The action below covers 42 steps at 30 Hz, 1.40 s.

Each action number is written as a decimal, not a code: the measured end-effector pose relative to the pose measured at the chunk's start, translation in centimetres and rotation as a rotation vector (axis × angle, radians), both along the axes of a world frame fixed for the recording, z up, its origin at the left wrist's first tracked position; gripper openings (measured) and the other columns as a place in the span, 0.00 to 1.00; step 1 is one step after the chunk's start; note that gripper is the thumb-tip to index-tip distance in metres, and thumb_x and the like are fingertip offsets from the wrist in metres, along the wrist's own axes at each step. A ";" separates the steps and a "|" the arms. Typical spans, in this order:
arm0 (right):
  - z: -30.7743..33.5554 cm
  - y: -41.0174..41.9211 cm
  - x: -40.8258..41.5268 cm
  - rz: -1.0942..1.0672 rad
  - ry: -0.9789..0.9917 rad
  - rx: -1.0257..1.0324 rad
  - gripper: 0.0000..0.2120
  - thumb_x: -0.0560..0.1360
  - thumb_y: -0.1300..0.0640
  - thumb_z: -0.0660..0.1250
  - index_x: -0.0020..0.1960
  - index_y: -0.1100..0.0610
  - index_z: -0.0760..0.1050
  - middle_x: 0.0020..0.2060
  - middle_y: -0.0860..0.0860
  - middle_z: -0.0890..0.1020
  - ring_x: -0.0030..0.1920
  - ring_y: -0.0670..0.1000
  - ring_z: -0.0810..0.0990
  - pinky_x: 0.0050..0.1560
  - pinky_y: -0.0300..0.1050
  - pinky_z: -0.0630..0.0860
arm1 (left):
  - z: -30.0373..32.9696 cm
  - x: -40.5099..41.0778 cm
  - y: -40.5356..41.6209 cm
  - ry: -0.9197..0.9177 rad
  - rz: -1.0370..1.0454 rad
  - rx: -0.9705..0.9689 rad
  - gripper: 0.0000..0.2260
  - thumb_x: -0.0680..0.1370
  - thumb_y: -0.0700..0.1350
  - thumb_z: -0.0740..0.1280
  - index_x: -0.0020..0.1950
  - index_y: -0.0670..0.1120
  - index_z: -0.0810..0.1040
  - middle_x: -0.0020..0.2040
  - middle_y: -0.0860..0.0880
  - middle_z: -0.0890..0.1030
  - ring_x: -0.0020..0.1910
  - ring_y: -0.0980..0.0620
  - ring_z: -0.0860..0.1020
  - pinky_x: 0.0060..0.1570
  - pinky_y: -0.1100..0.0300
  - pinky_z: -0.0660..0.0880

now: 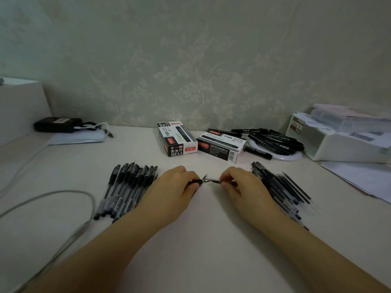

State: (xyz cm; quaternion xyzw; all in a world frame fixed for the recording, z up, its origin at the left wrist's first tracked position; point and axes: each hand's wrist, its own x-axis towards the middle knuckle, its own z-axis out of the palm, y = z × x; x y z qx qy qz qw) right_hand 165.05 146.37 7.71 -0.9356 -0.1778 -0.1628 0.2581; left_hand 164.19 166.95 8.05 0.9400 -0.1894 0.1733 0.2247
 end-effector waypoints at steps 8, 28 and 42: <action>0.4 0.6 -0.4 0.132 -0.036 0.051 0.04 0.80 0.55 0.65 0.53 0.49 0.77 0.47 0.41 0.79 0.50 0.44 0.75 0.52 0.44 0.74 | 0.2 0.1 -0.1 -0.007 -0.046 -0.005 0.10 0.81 0.51 0.60 0.59 0.55 0.78 0.46 0.55 0.74 0.46 0.57 0.71 0.47 0.59 0.72; 0.6 0.5 -0.6 0.236 -0.044 0.137 0.05 0.78 0.59 0.69 0.53 0.53 0.82 0.44 0.40 0.81 0.46 0.42 0.78 0.47 0.34 0.74 | 1.0 -0.5 -0.4 -0.057 -0.129 -0.055 0.02 0.79 0.49 0.65 0.49 0.53 0.77 0.42 0.57 0.75 0.42 0.60 0.72 0.42 0.62 0.71; 0.7 1.1 -0.9 0.236 -0.041 0.162 0.05 0.77 0.59 0.69 0.51 0.53 0.82 0.43 0.40 0.81 0.46 0.41 0.78 0.48 0.32 0.73 | 1.5 -0.8 -0.5 -0.065 -0.150 -0.057 0.03 0.79 0.46 0.65 0.48 0.50 0.77 0.42 0.55 0.76 0.43 0.55 0.73 0.44 0.58 0.71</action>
